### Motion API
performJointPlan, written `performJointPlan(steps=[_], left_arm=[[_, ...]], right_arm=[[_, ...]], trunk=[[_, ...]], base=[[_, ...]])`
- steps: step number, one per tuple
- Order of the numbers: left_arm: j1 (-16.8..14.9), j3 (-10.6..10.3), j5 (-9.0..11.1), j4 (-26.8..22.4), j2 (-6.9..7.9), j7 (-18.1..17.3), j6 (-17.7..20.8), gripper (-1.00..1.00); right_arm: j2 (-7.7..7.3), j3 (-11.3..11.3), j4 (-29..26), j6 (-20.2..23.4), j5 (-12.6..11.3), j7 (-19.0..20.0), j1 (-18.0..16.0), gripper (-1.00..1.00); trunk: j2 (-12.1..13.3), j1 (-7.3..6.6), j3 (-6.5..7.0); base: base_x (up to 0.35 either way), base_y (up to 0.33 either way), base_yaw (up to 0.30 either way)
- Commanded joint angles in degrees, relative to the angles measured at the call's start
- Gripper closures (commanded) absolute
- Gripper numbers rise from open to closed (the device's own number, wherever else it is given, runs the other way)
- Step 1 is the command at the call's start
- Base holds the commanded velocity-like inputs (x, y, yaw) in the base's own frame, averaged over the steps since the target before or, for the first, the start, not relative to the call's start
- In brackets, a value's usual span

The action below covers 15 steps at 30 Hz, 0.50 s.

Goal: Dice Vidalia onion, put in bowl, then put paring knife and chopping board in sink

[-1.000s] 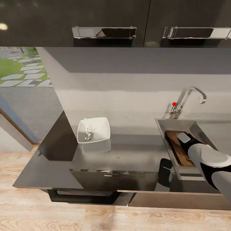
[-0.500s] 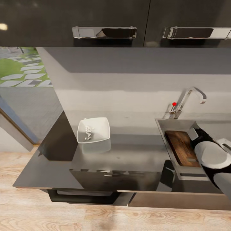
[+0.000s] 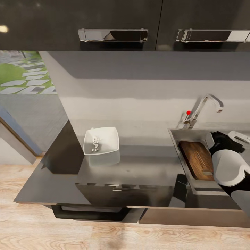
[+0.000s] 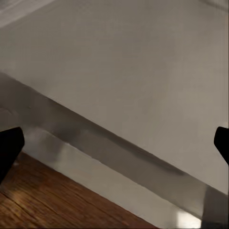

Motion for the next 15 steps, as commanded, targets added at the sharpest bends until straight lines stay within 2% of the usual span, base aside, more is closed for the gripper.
performJointPlan(steps=[1,4,6,8,9,11,13,15], left_arm=[[-0.1,0.3,0.0,0.2,0.02,-0.1,-0.4,-1.00],[-0.1,0.3,0.0,0.2,0.01,-0.1,-0.4,-1.00],[-0.1,0.3,0.0,0.2,0.01,-0.2,-0.4,-1.00],[-0.1,0.3,0.0,0.2,-0.04,-0.4,-0.4,-1.00],[-0.1,0.3,0.0,0.2,-0.06,-0.4,-0.5,-1.00],[-0.1,0.3,0.0,0.2,-0.13,-0.5,-0.5,-1.00],[-0.1,0.3,0.0,0.2,-0.15,-0.5,-0.4,-1.00],[-0.1,0.3,0.0,0.2,-0.16,-0.5,-0.4,-1.00]], right_arm=[[0.03,1.7,-0.1,0.9,0.6,1.9,-0.1,-1.00],[-0.21,7.0,-0.2,1.7,0.6,7.6,-0.1,-1.00],[-0.52,8.7,-0.3,2.4,0.6,11.2,-0.1,-1.00],[-1.70,9.7,-0.3,4.1,0.7,17.0,-0.1,-1.00],[-2.15,9.9,-0.3,4.6,0.7,18.7,-0.1,-1.00],[-3.71,10.3,-0.4,6.7,0.7,25.7,-0.1,-1.00],[-4.56,10.5,-0.8,7.8,0.9,31.8,-0.1,-1.00],[-4.85,10.7,-1.2,8.2,1.0,34.6,-0.1,-1.00]], trunk=[[-0.1,0.02,-0.08],[-0.1,0.02,-0.08],[-0.1,0.02,-0.08],[-0.1,0.02,-0.08],[-0.1,0.02,-0.08],[-0.1,0.02,-0.08],[-0.1,0.02,-0.08],[-0.1,0.02,-0.08]], base=[[-0.017,0.000,0.000],[-0.117,0.000,0.000],[-0.234,0.000,0.000],[-0.295,0.000,0.000],[-0.311,0.000,0.000],[-0.324,0.000,0.000],[-0.332,0.000,0.000],[-0.335,0.000,0.000]])
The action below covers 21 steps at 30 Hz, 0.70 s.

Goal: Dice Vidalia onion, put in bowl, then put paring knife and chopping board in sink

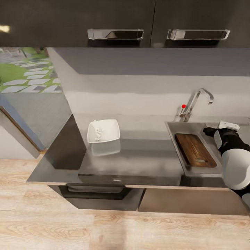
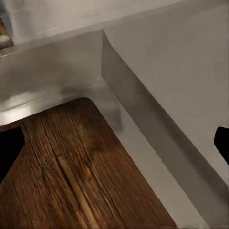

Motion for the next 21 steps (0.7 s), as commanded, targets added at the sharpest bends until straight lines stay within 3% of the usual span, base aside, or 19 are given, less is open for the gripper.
performJointPlan(steps=[1,4,6,8,21], left_arm=[[-0.1,0.3,0.0,0.2,0.00,-0.1,-0.4,-1.00],[-0.1,0.3,0.0,0.2,0.00,-0.1,-0.4,-1.00],[-0.1,0.3,0.0,0.2,0.00,-0.1,-0.4,-1.00],[-0.1,0.3,0.0,0.2,0.00,-0.1,-0.4,-1.00],[-0.1,0.3,0.0,0.2,-0.09,-0.1,-0.4,-1.00]], right_arm=[[-0.09,-0.1,-0.2,0.4,0.3,1.2,-0.1,-1.00],[-0.23,0.1,-0.3,0.6,1.9,2.7,-0.1,-1.00],[-0.22,0.1,-0.4,0.7,4.8,3.2,-0.1,-1.00],[-0.21,0.1,-0.5,0.7,5.6,3.3,-0.1,-1.00],[-0.20,0.1,-0.3,0.7,6.1,5.1,-0.1,-1.00]], trunk=[[-0.1,-0.02,-0.08],[-0.1,-0.02,-0.08],[-0.1,-0.02,-0.08],[-0.1,-0.02,-0.08],[-0.1,-0.02,-0.08]], base=[[-0.337,0.000,0.000],[-0.338,0.000,0.000],[-0.338,0.000,0.000],[-0.339,0.000,0.000],[-0.340,0.000,0.000]])
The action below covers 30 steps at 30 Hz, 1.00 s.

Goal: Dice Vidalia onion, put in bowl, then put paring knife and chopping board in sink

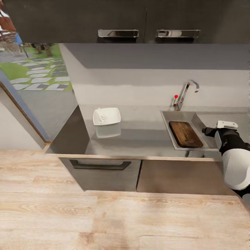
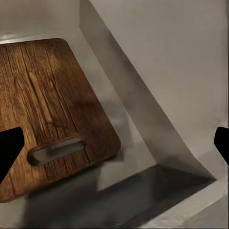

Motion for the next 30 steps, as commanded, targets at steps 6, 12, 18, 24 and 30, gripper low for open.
performJointPlan(steps=[6,12,18,24,30], left_arm=[[-0.1,0.2,0.0,0.2,-0.69,-0.1,-0.3,-1.00],[-0.1,0.3,0.0,0.2,-0.87,-0.1,-0.3,-1.00],[-0.1,0.3,0.0,0.2,-0.87,-0.1,-0.3,-1.00],[-0.1,0.3,0.0,0.2,-0.87,-0.1,-0.3,-1.00],[-0.1,0.3,0.0,0.2,-0.87,-0.1,-0.3,-1.00]], right_arm=[[0.03,-0.3,0.7,0.1,0.6,0.3,0.0,-1.00],[0.12,-0.2,1.6,-0.1,0.9,0.5,0.0,-1.00],[0.38,-0.1,2.4,-0.2,1.7,0.8,0.0,-1.00],[0.32,-0.2,4.2,-0.7,3.4,3.6,0.1,-1.00],[-0.76,-0.3,16.6,-13.5,9.0,4.2,0.3,-1.00]], trunk=[[-0.1,-0.02,-0.08],[-0.1,-0.02,-0.08],[-0.1,-0.02,-0.08],[-0.1,-0.02,-0.08],[-0.1,-0.02,-0.08]], base=[[-0.340,0.000,0.000],[-0.340,0.000,0.000],[-0.340,0.000,0.000],[-0.310,0.000,0.000],[-0.049,0.000,0.000]])
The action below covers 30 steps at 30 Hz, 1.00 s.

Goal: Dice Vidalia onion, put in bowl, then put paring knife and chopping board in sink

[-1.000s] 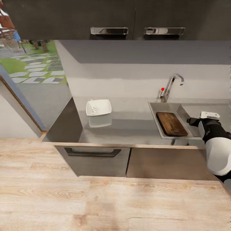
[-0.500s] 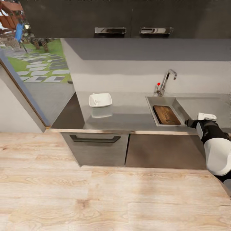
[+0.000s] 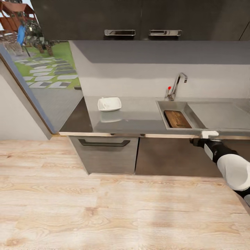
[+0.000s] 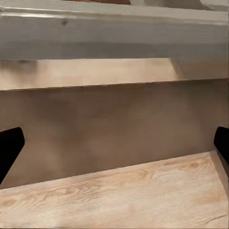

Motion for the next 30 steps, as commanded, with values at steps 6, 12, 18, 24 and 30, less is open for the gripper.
performJointPlan(steps=[6,12,18,24,30], left_arm=[[-0.1,0.3,0.0,0.2,0.01,-0.1,-0.4,-1.00],[-0.1,0.3,0.0,0.2,0.02,-0.1,-0.5,-1.00],[-0.1,0.2,-0.2,0.1,0.32,-0.4,-0.6,-1.00],[-0.1,0.1,-0.3,-0.8,0.06,-0.5,-0.6,-1.00],[-0.1,0.2,-0.7,-6.1,-0.67,-0.5,-0.5,-1.00]], right_arm=[[-0.83,-0.5,6.8,-7.8,1.3,0.3,4.6,-1.00],[0.09,-0.4,8.5,-16.0,1.2,0.3,15.9,-1.00],[5.70,-0.4,8.9,-28.2,1.2,-0.4,30.1,-1.00],[11.74,-0.4,8.9,-37.0,1.2,-2.7,39.6,-1.00],[17.82,-0.4,8.9,-43.2,1.3,-5.4,46.7,-1.00]], trunk=[[-0.1,0.02,-0.07],[-0.1,0.02,-0.07],[-0.1,0.02,-0.07],[-0.1,0.02,-0.07],[-0.1,0.02,-0.07]], base=[[-0.002,0.000,0.000],[0.000,0.000,0.000],[0.000,0.000,0.000],[0.000,0.000,0.000],[0.000,-0.009,0.000]])
